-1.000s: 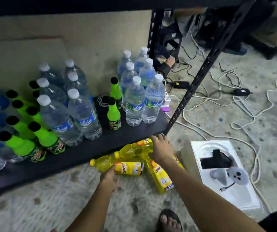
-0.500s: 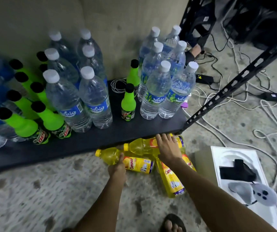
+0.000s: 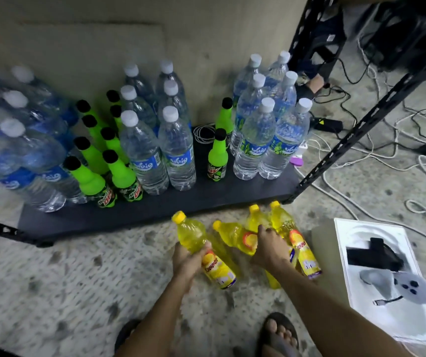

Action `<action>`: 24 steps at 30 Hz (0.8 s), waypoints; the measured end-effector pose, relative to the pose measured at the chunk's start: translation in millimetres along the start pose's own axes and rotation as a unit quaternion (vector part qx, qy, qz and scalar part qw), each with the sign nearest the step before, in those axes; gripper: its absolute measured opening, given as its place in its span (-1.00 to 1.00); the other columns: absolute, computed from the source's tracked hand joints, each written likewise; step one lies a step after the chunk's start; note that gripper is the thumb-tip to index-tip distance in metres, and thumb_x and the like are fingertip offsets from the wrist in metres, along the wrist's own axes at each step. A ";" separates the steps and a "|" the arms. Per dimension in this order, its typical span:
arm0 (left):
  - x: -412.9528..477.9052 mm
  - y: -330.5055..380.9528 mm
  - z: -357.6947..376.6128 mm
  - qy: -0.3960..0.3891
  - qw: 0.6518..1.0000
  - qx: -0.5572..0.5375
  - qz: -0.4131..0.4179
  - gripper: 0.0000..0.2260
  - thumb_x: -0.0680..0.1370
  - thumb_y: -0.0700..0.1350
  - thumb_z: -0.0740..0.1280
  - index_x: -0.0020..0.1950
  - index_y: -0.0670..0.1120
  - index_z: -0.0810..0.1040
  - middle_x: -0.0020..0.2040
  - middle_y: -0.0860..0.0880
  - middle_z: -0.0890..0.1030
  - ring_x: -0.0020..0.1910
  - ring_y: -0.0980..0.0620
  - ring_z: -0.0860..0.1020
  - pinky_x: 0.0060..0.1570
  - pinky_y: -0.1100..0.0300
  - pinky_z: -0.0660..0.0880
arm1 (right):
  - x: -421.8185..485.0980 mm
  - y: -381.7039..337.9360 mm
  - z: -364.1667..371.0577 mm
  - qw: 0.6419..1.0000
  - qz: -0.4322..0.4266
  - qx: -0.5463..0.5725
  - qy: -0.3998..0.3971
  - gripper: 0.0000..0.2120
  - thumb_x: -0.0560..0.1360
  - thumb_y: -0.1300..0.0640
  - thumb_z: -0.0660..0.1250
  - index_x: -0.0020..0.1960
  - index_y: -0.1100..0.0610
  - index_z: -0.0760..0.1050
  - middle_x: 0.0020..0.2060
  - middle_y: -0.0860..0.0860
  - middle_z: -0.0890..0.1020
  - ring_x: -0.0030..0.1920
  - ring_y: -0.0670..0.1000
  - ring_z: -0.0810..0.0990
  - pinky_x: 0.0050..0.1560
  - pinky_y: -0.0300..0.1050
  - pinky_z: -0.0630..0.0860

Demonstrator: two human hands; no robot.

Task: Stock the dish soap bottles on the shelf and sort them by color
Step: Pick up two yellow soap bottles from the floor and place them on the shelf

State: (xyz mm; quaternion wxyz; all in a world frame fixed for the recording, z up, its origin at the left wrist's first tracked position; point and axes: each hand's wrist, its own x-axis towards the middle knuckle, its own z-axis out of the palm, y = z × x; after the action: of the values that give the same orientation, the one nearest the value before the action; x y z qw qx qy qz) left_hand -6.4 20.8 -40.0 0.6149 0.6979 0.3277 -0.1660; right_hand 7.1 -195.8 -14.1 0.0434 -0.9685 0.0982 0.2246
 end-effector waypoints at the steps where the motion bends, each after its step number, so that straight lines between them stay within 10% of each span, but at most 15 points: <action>1: -8.9 11.3 -7.8 0.004 0.996 0.075 0.044 -0.63 0.38 -0.03 0.58 0.11 -0.10 0.61 0.04 -0.10 0.69 0.02 -0.10 0.66 0.04 0.03 0.59 | -12.8 2.4 -3.5 0.999 0.015 0.041 0.011 -0.29 0.20 -0.10 0.56 0.21 0.13 0.34 0.07 0.11 0.61 0.09 0.21 0.63 -0.06 0.01 0.54; 9: -109.8 129.9 -62.6 0.061 0.910 0.304 0.274 -0.36 0.35 0.18 0.54 0.25 -0.14 0.43 0.20 -0.13 0.54 0.21 -0.16 0.54 0.06 0.06 0.47 | -97.0 14.5 -115.9 0.942 0.001 0.264 0.208 -0.23 0.05 -0.16 0.58 0.14 0.13 0.42 -0.03 0.12 0.67 0.02 0.21 0.64 -0.14 -0.02 0.52; 19: -327.4 356.4 -117.0 0.051 0.810 0.126 0.570 -0.55 0.24 0.24 0.58 0.04 0.28 0.50 -0.01 0.21 0.63 -0.03 0.26 0.59 -0.05 0.20 0.54 | -216.6 19.3 -401.4 0.724 -0.131 0.420 0.532 -0.34 0.01 -0.15 0.64 0.02 -0.07 0.46 -0.23 -0.21 0.59 -0.23 -0.29 0.55 -0.23 -0.54 0.38; 24: -373.5 469.9 -122.2 0.037 0.791 0.060 0.608 -0.56 0.24 0.24 0.58 0.02 0.12 0.62 -0.13 0.19 0.70 -0.11 0.26 0.65 -0.06 0.16 0.60 | -233.1 22.6 -501.3 0.662 -0.123 0.450 0.587 -0.32 0.05 -0.26 0.63 0.09 -0.04 0.55 -0.20 -0.17 0.63 -0.19 -0.23 0.59 -0.18 -0.51 0.39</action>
State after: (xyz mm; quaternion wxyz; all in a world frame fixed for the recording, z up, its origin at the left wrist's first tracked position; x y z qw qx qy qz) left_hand 10.8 30.7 572.2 0.5334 0.7940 -0.1527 0.2486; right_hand 11.2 -242.4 537.3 0.4343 -0.7654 0.0724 -0.4693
